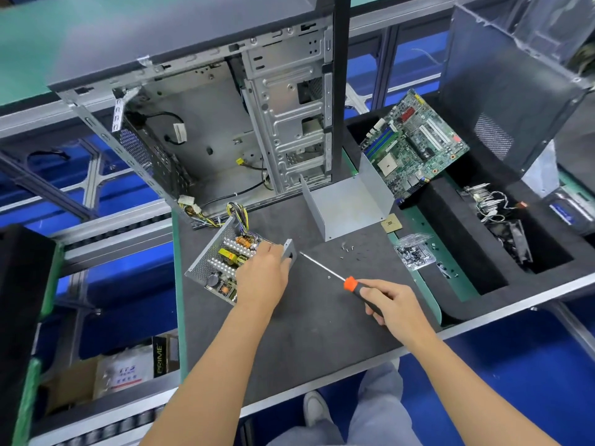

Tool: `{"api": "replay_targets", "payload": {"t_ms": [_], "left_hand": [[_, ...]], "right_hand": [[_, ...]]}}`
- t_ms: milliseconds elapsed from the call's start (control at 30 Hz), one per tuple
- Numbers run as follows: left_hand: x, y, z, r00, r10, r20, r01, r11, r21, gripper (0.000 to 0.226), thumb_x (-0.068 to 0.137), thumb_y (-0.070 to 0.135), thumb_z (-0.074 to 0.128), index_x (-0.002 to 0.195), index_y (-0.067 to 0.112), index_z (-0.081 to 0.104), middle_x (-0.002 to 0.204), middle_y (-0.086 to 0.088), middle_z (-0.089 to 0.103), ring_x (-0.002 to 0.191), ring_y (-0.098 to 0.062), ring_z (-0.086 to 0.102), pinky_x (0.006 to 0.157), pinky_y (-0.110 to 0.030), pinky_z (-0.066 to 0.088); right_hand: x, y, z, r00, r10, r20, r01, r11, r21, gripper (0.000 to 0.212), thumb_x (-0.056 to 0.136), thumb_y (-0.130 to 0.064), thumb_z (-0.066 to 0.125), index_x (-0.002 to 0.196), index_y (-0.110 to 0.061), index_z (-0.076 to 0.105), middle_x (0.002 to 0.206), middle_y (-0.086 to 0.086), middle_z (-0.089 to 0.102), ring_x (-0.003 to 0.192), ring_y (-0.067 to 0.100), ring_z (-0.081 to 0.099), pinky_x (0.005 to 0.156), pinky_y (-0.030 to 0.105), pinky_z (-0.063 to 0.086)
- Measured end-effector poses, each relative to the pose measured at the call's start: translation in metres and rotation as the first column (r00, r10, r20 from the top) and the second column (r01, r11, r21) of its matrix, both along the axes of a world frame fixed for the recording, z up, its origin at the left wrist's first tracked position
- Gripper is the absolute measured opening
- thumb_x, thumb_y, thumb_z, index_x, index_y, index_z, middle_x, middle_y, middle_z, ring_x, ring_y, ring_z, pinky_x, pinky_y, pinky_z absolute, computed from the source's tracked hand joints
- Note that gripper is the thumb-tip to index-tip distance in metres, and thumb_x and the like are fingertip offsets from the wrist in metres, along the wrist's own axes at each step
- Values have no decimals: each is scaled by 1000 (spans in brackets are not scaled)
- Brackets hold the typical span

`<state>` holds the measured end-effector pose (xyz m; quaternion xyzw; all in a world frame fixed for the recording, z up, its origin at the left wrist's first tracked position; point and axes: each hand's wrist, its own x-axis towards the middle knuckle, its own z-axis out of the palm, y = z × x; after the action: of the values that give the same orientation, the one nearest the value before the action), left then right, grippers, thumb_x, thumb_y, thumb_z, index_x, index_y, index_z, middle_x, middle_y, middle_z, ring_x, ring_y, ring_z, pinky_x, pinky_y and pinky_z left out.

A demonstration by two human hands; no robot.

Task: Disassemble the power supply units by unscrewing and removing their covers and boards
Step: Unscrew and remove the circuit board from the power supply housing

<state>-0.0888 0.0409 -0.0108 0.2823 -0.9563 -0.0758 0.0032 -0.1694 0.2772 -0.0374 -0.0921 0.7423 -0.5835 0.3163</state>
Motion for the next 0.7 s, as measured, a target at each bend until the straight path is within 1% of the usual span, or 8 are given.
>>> {"api": "replay_targets", "payload": {"t_ms": [133, 300, 367, 433, 467, 567, 633, 700], "left_hand": [[3, -8, 2, 993, -11, -118, 37, 974, 225, 28, 97, 24, 60, 124, 16, 63, 117, -3, 62, 101, -32, 60, 79, -42, 51], [-1, -10, 3, 996, 15, -91, 13, 955, 297, 22, 97, 24, 57, 117, 15, 63, 115, 0, 63, 100, -28, 60, 79, -41, 52], [-3, -12, 2, 998, -4, -63, 23, 950, 311, 25, 99, 25, 55, 120, 15, 63, 125, 2, 59, 106, -26, 59, 83, -44, 53], [-4, -13, 2, 998, -22, -53, 39, 942, 333, 28, 100, 25, 54, 123, 13, 63, 132, 3, 55, 109, -23, 58, 86, -44, 53], [-5, -14, 1, 999, -28, -46, 42, 939, 342, 28, 100, 25, 53, 124, 13, 64, 133, 3, 54, 109, -22, 57, 88, -44, 53], [-7, -15, -1, 999, -33, -21, 38, 929, 367, 29, 101, 25, 52, 124, 12, 63, 134, 2, 51, 109, -22, 57, 91, -44, 52], [-7, -16, -2, 999, -31, -10, 33, 924, 381, 29, 101, 25, 51, 125, 12, 62, 134, 3, 49, 110, -22, 56, 92, -43, 51], [-7, -17, -2, 999, -36, -8, 36, 920, 390, 29, 102, 25, 51, 125, 11, 61, 135, 3, 48, 111, -22, 55, 93, -42, 50]], "right_hand": [[0, -7, 2, 1000, 5, -7, -5, 1000, 3, 24, 93, -25, 64, 90, -45, 78, 61, 6, 59, 54, 18, 45, 49, 26, 39], [-2, -11, 1, 1000, 7, -7, -6, 1000, 20, 22, 91, -29, 66, 88, -47, 78, 60, 5, 59, 55, 19, 45, 51, 29, 40], [-2, -13, 3, 1000, 17, 15, -17, 1000, 14, 12, 82, -44, 67, 89, -46, 78, 61, 5, 60, 56, 18, 46, 52, 30, 40], [-3, -13, 3, 999, 22, 27, -22, 1000, 3, 28, 68, -60, 65, 88, -46, 78, 61, 6, 60, 56, 17, 46, 52, 30, 40], [-3, -13, 2, 999, 24, 26, -24, 1000, 7, 30, 66, -61, 64, 88, -46, 78, 61, 6, 59, 56, 17, 46, 51, 29, 39], [-3, -13, 2, 999, 30, 29, -31, 999, 22, 15, 81, -44, 66, 89, -45, 78, 60, 6, 59, 55, 17, 45, 50, 28, 39], [-4, -12, 0, 999, 31, 14, -32, 999, 32, 22, 91, -28, 64, 90, -44, 78, 60, 6, 58, 55, 17, 44, 50, 27, 39], [-4, -12, -1, 999, 23, 30, -25, 999, 46, 25, 93, -23, 62, 92, -41, 79, 60, 6, 58, 56, 17, 45, 51, 28, 39]]}}
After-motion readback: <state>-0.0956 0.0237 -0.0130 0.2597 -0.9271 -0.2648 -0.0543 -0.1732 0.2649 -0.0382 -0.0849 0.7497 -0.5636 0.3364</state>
